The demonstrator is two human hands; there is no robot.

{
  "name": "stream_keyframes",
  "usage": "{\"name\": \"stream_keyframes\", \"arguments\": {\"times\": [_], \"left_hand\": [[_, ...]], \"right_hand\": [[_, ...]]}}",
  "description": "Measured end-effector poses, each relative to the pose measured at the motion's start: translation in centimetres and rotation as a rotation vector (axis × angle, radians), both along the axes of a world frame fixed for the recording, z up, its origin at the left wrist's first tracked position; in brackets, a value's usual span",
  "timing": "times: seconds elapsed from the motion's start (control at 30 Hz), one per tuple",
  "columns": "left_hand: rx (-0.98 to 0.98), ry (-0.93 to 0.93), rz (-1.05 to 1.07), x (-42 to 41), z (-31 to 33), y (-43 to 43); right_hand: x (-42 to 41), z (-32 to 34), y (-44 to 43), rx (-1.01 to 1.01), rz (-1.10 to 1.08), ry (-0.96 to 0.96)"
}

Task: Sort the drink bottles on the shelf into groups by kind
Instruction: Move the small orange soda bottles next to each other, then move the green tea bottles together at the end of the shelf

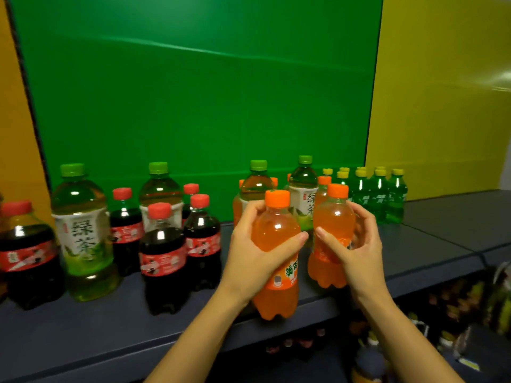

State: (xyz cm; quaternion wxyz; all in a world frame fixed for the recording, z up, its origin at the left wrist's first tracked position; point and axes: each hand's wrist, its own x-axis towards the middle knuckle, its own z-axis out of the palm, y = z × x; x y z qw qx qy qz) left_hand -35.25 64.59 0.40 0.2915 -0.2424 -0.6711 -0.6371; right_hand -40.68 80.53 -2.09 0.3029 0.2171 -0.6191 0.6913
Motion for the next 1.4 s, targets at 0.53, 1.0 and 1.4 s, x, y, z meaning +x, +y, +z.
{"name": "stream_keyframes", "arguments": {"times": [0.53,1.0,1.4], "left_hand": [[-0.066,-0.043,0.237,-12.5,-2.6,12.3],[-0.528,0.044,0.664,-11.3,-2.1,10.6],[-0.158,-0.057,0.992,-9.4,0.3,3.0]], "right_hand": [[-12.6,-2.1,9.1,0.24,0.216,-0.059],[-13.0,1.5,10.0,0.167,-0.093,0.064],[-15.2,12.5,2.9,1.1,0.065,0.01]]}}
